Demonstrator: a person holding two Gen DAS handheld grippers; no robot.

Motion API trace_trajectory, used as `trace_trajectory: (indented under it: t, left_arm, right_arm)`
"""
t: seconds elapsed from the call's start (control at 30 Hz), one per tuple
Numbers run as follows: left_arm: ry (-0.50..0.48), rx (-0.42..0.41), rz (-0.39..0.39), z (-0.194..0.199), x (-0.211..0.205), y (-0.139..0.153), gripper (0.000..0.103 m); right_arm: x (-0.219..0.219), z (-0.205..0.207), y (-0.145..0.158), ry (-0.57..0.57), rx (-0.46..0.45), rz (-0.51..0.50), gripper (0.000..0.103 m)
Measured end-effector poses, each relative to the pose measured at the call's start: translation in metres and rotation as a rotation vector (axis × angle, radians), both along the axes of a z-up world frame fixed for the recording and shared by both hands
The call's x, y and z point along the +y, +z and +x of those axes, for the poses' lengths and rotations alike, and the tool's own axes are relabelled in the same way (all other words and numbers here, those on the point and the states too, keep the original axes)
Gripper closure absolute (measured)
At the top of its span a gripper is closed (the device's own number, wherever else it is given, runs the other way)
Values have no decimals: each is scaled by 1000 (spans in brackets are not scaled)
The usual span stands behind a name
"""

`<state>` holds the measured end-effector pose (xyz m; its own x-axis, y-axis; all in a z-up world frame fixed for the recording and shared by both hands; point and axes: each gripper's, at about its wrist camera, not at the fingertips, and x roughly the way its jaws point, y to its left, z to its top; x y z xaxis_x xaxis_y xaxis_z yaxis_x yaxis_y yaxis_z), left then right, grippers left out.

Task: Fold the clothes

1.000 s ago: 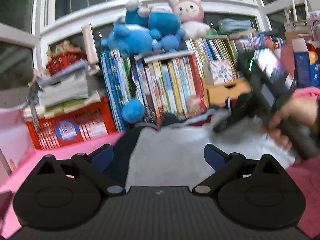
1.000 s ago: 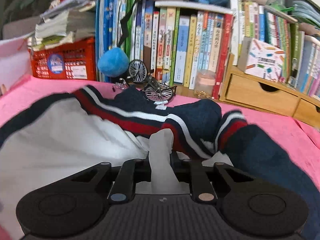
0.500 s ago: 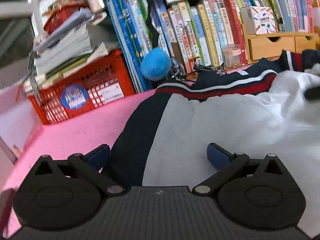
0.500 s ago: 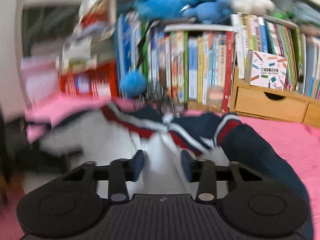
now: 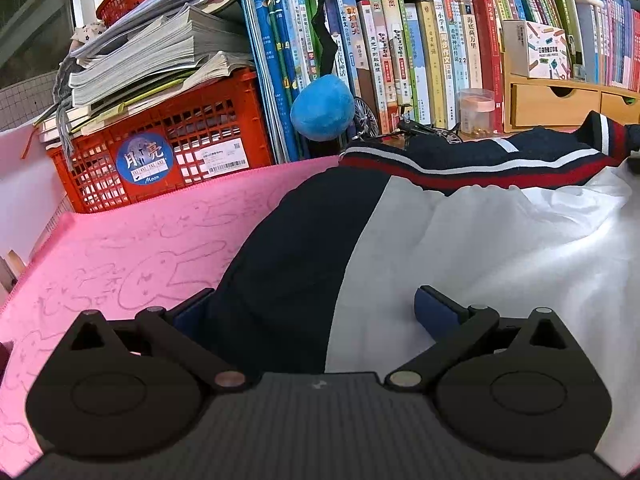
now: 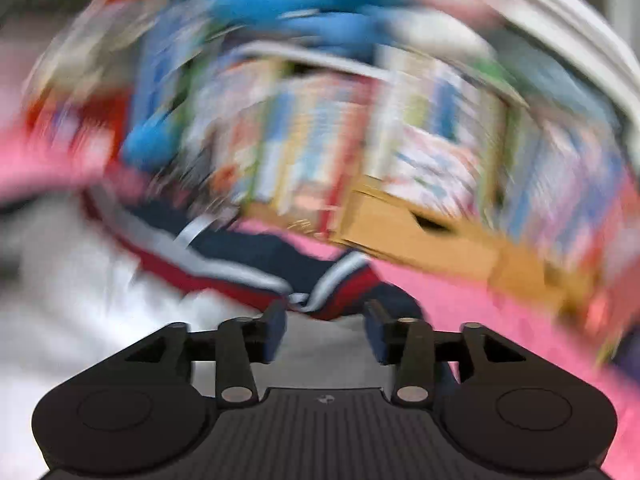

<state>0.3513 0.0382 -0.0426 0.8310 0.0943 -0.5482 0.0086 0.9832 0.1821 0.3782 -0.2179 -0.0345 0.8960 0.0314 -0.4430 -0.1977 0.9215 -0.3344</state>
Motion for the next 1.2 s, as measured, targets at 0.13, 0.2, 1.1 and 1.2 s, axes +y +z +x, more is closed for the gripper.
trace_trajectory:
  t: [0.13,0.2,1.1,1.2]
  left_arm:
    - [7,-64,-10,-9,3,5,0]
    - [1,-148,-29,-22,6,10,0]
    - [97,-26,-107,-3,30,2,0]
    - [102,-2,-106,0,31,1,0]
  right_arm:
    - [33,23,-15,3,20,-56,12]
    - [28,50,-21,-33,203,114,96]
    - [61,7,32,85,63,311,41]
    - [83,-52,19,221,130,323,46]
